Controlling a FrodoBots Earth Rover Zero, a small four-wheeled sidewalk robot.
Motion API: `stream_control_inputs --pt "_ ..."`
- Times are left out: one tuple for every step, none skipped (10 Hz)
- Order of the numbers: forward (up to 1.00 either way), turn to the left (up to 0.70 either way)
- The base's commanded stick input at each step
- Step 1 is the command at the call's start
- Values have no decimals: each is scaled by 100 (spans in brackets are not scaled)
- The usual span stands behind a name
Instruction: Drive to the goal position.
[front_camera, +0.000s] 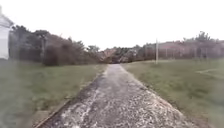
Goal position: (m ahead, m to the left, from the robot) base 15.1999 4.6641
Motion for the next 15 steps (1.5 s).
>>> stream_control_inputs --pt "100 0" --pt "100 0" --pt "100 0" --pt "100 0" --pt "100 0" --pt "100 0" --pt "100 0" --pt "100 0" --pt "100 0" --pt "100 0" --pt "100 -4" --pt "100 -8" --pt "100 -17" --pt "100 -6" --pt "100 0"
